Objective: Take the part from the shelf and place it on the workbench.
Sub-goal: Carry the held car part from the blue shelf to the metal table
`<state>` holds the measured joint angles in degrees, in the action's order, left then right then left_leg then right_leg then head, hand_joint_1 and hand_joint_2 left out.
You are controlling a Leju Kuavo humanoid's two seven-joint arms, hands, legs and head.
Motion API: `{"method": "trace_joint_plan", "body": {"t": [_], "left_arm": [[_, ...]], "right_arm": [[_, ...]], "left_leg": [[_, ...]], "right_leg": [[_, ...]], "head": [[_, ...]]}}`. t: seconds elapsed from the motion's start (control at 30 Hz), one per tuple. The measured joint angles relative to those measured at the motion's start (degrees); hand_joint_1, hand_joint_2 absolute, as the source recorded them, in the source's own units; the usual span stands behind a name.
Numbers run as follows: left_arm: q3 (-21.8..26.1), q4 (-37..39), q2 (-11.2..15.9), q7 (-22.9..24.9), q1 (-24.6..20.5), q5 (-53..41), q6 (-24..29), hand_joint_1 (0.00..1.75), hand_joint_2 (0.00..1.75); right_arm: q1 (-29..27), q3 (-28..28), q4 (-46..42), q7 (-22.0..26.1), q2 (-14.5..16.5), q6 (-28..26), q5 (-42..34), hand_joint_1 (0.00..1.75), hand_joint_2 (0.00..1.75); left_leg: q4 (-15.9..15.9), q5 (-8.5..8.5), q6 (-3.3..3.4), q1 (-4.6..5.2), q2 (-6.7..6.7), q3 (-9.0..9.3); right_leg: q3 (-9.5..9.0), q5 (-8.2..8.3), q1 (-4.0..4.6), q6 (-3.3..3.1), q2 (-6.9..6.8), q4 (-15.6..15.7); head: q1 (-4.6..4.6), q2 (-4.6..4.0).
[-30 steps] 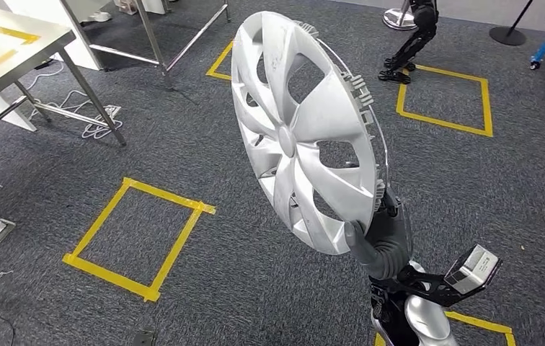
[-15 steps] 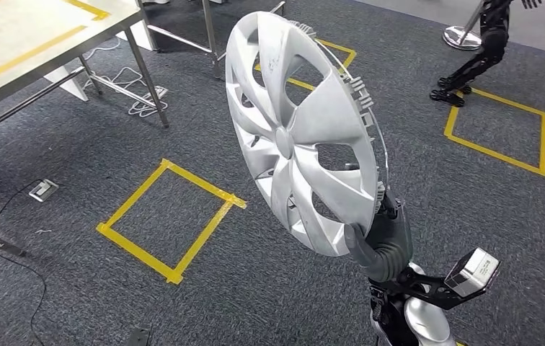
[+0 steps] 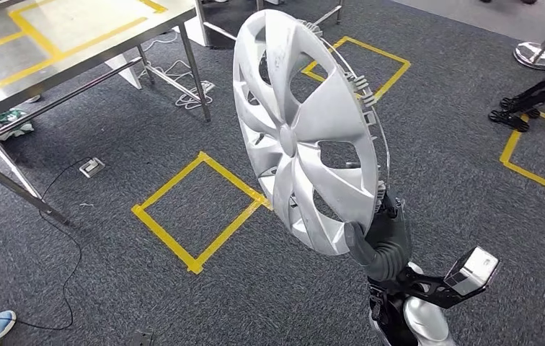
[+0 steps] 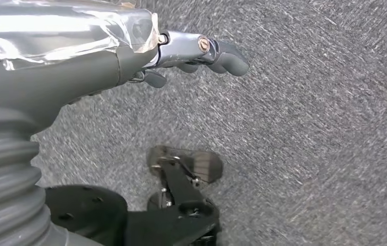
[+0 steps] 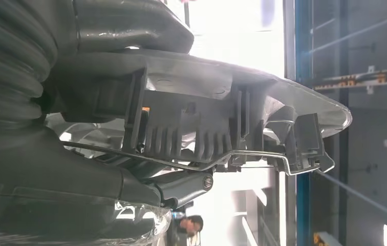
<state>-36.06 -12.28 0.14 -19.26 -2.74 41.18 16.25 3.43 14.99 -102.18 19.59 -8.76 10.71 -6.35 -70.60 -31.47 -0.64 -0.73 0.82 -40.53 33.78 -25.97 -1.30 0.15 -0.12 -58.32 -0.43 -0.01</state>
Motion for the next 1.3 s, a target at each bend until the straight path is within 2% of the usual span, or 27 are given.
{"method": "trace_joint_plan", "body": {"t": [0.03, 0.07, 0.1, 0.13, 0.2, 0.27, 0.33, 0.4, 0.43, 0.5, 0.53, 0.57, 0.6, 0.67, 0.7, 0.77, 0.83, 0.87, 0.93, 1.0, 1.03, 1.07, 1.1, 1.13, 1.2, 1.27, 1.3], "left_arm": [[0.00, 0.00, -0.02, 0.00, -0.05, 0.01, 0.01, 0.00, 1.75], [0.00, 0.00, -0.04, 0.00, -0.06, 0.03, 0.01, 0.00, 1.75], [0.00, 0.00, -0.03, 0.00, -0.04, 0.04, 0.01, 0.00, 1.75], [0.00, 0.00, -0.01, 0.00, -0.03, 0.06, 0.01, 0.00, 1.75], [-0.01, 0.00, 0.19, 0.00, -0.10, 0.07, 0.02, 0.00, 1.75], [-0.02, 0.00, 0.34, -0.05, -0.18, 0.08, 0.04, 0.00, 1.75], [-0.02, 0.01, 0.38, -0.10, -0.08, 0.07, 0.04, 0.00, 1.75], [-0.02, 0.02, 0.35, -0.09, -0.02, 0.05, 0.05, 0.00, 1.75], [-0.01, 0.02, 0.31, -0.08, -0.12, -0.01, 0.09, 0.00, 1.75], [-0.03, 0.02, 0.20, -0.06, -0.35, -0.22, 0.18, 0.00, 1.75], [-0.08, 0.02, 0.14, -0.02, -0.40, -0.35, 0.21, 0.00, 1.75], [-0.18, 0.02, 0.07, 0.02, -0.38, -0.46, 0.22, 0.00, 1.75], [-0.30, 0.02, 0.03, 0.09, -0.36, -0.55, 0.23, 0.00, 1.75], [-0.57, 0.02, 0.01, 0.27, -0.33, -0.74, 0.27, 0.00, 1.75], [-0.67, 0.02, 0.02, 0.36, -0.34, -0.81, 0.29, 0.00, 1.75], [-0.83, 0.02, 0.03, 0.51, -0.28, -0.89, 0.34, 0.00, 1.75], [-0.93, 0.04, 0.09, 0.58, -0.11, -0.93, 0.39, 0.00, 1.75], [-0.95, 0.05, 0.14, 0.60, -0.01, -0.95, 0.42, 0.00, 1.75], [-0.99, 0.07, 0.22, 0.64, -0.02, -0.97, 0.49, 0.00, 1.75], [-1.02, 0.07, 0.18, 0.67, -0.21, -0.98, 0.53, 0.00, 1.75], [-1.04, 0.07, 0.17, 0.68, -0.27, -0.98, 0.54, 0.00, 1.75], [-1.06, 0.07, 0.16, 0.71, -0.27, -0.98, 0.54, 0.00, 1.75], [-1.08, 0.07, 0.18, 0.73, -0.25, -0.98, 0.55, 0.00, 1.75], [-1.10, 0.07, 0.22, 0.76, -0.24, -0.99, 0.55, 0.00, 1.75], [-1.15, 0.07, 0.36, 0.79, -0.31, -1.02, 0.55, 0.00, 1.75], [-1.19, 0.06, 0.44, 0.80, -0.45, -1.05, 0.54, 0.00, 1.75], [-1.21, 0.06, 0.46, 0.81, -0.48, -1.05, 0.54, 0.00, 1.75]], "right_arm": [[-0.03, 0.02, 0.01, -0.01, 0.01, 0.00, 0.01, 1.75, 1.75], [-0.05, 0.05, 0.01, -0.03, 0.02, 0.00, 0.01, 1.75, 1.75], [-0.06, 0.09, 0.02, -0.04, 0.03, 0.00, 0.02, 1.75, 1.75], [-0.03, 0.11, 0.01, -0.05, 0.06, 0.00, 0.02, 1.75, 1.75], [0.06, 0.12, 0.00, -0.05, 0.16, 0.01, 0.02, 1.75, 1.75], [0.21, 0.09, -0.01, -0.05, 0.24, 0.04, 0.02, 1.75, 1.75], [0.40, 0.09, -0.03, -0.05, 0.27, 0.11, 0.02, 1.75, 1.75], [0.58, 0.04, -0.07, -0.04, 0.26, 0.21, 0.02, 1.75, 1.75], [0.63, -0.03, -0.09, -0.02, 0.22, 0.28, 0.02, 1.75, 1.75], [0.60, -0.18, -0.09, 0.01, 0.17, 0.44, 0.01, 1.75, 1.75], [0.50, -0.22, -0.08, -0.01, 0.16, 0.50, 0.01, 1.75, 1.75], [0.37, -0.23, -0.08, -0.03, 0.16, 0.53, 0.01, 1.75, 1.75], [0.27, -0.23, -0.07, -0.05, 0.18, 0.56, 0.02, 1.75, 1.75], [0.21, -0.29, -0.08, -0.05, 0.22, 0.67, 0.09, 1.75, 1.75], [0.26, -0.34, -0.08, -0.05, 0.27, 0.79, 0.15, 1.75, 1.75], [0.35, -0.46, -0.10, -0.09, 0.44, 1.14, 0.29, 1.75, 1.75], [0.43, -0.54, -0.13, -0.15, 0.71, 1.42, 0.39, 1.75, 1.75], [0.54, -0.56, -0.13, -0.17, 0.85, 1.49, 0.42, 1.75, 1.75], [0.73, -0.61, -0.16, -0.18, 1.14, 1.56, 0.45, 1.75, 1.75], [0.78, -0.67, -0.19, -0.17, 1.34, 1.63, 0.46, 1.75, 1.75], [0.76, -0.69, -0.19, -0.19, 1.39, 1.67, 0.48, 1.75, 1.75], [0.73, -0.67, -0.19, -0.22, 1.44, 1.71, 0.50, 1.75, 1.75], [0.72, -0.65, -0.18, -0.26, 1.51, 1.75, 0.52, 1.75, 1.75], [0.73, -0.62, -0.18, -0.30, 1.60, 1.80, 0.54, 1.75, 1.75], [0.86, -0.60, -0.18, -0.32, 1.80, 1.88, 0.58, 1.75, 1.75], [1.03, -0.62, -0.18, -0.36, 1.94, 1.90, 0.63, 1.75, 1.75], [1.08, -0.63, -0.18, -0.44, 1.99, 1.91, 0.60, 1.75, 1.75]], "left_leg": [[-3.32, -1.08, -0.03, -0.04, -0.39, -1.73], [-4.84, -1.17, 0.02, -0.03, -0.52, -2.60], [-3.69, -0.04, 0.20, 0.01, -0.64, -2.12], [-0.29, 1.84, 0.57, 0.14, -1.07, -0.39], [8.04, 5.12, 1.72, 0.81, -3.59, 4.02], [11.71, 6.01, 2.60, 1.55, -5.12, 5.83], [12.18, 6.31, 3.09, 1.63, -3.99, 5.84], [13.24, 7.01, 3.64, 1.21, -2.63, 6.39], [13.74, 7.36, 3.88, 0.94, -1.90, 6.70], [13.93, 7.58, 4.07, 0.76, -0.39, 6.75], [13.92, 7.58, 4.07, 0.72, 0.48, 6.75], [13.90, 7.58, 4.03, 0.68, 1.38, 6.77], [13.84, 7.55, 3.93, 0.59, 2.30, 6.80], [13.45, 7.33, 3.46, 0.34, 4.09, 6.83], [13.06, 7.10, 3.06, 0.31, 4.87, 6.68], [12.44, 6.79, 2.24, 0.28, 5.98, 6.16], [12.36, 6.83, 1.55, 0.08, 6.72, 5.71], [12.18, 6.70, 1.26, 0.00, 6.34, 5.54], [9.48, 5.08, 0.70, 0.03, 3.56, 4.30], [2.42, 1.70, 0.28, -0.03, 0.42, 0.86], [-1.36, 0.30, 0.15, -0.11, -0.17, -1.10], [-3.80, -0.24, 0.11, -0.16, -0.40, -2.47], [-3.98, 0.40, 0.15, -0.18, -0.52, -2.73], [-1.86, 1.98, 0.32, -0.16, -0.76, -1.81], [6.15, 5.71, 1.03, 0.23, -2.78, 2.22], [11.08, 7.16, 1.70, 0.90, -4.60, 4.70], [11.44, 6.95, 1.90, 1.20, -4.71, 4.79]], "right_leg": [[-0.05, -0.10, 0.19, -0.13, -0.79, -0.01], [-0.10, -0.20, 0.35, -0.25, -1.55, -0.01], [-0.20, -0.29, 0.50, -0.35, -2.27, -0.01], [-0.37, -0.41, 0.66, -0.40, -2.95, -0.01], [-0.74, -0.71, 1.09, -0.36, -4.18, 0.01], [-0.94, -0.95, 1.35, -0.07, -5.24, 0.03], [-1.03, -1.09, 1.42, 0.33, -6.24, 0.14], [-0.59, -1.95, 1.33, 0.58, -4.83, -1.12], [0.38, -3.07, 1.22, 0.55, -3.32, -3.35], [3.81, -5.97, 0.83, 0.33, -0.74, -10.68], [5.57, -7.01, 0.65, 0.47, -0.31, -14.13], [6.59, -7.21, 0.42, 0.86, -0.18, -15.84], [6.59, -6.49, 0.16, 1.45, -0.12, -15.33], [3.54, -3.08, -0.54, 2.85, 0.80, -8.18], [1.81, -1.67, -0.74, 3.20, 1.74, -4.42], [-0.03, -0.38, -0.82, 2.92, 2.85, -0.49], [-0.09, -0.34, -0.60, 1.97, 2.12, -0.36], [-0.13, -0.30, -0.61, 1.63, 1.68, -0.30], [-0.37, -0.33, -0.77, 0.86, 0.63, -0.13], [-0.62, -0.61, -0.47, 0.22, -0.63, -0.12], [-0.72, -0.76, -0.28, 0.04, -1.32, -0.13], [-0.83, -0.89, -0.12, -0.11, -2.01, -0.14], [-0.95, -1.03, 0.00, -0.16, -2.65, -0.14], [-1.12, -1.18, 0.12, -0.22, -3.27, -0.14], [-1.60, -1.58, 0.36, -0.07, -4.39, -0.11], [-1.87, -1.91, 0.71, 0.31, -5.29, -0.08], [-1.92, -1.98, 0.82, 0.52, -5.70, -0.02]], "head": [[0.01, 0.00], [-0.01, 0.00], [-0.02, 0.01], [-0.02, 0.01], [0.04, 0.00], [0.08, -0.01], [0.06, 0.01], [0.14, 0.01], [0.23, 0.01], [0.32, 0.01], [0.36, 0.00], [0.35, -0.01], [0.35, -0.01], [0.36, 0.00], [0.38, 0.00], [0.34, 0.00], [0.31, 0.00], [0.32, 0.00], [0.08, 0.00], [-0.16, 0.01], [-0.15, 0.01], [-0.15, 0.01], [-0.16, 0.01], [-0.16, 0.01], [-0.15, 0.00], [-0.11, 0.00], [-0.09, 0.01]]}}
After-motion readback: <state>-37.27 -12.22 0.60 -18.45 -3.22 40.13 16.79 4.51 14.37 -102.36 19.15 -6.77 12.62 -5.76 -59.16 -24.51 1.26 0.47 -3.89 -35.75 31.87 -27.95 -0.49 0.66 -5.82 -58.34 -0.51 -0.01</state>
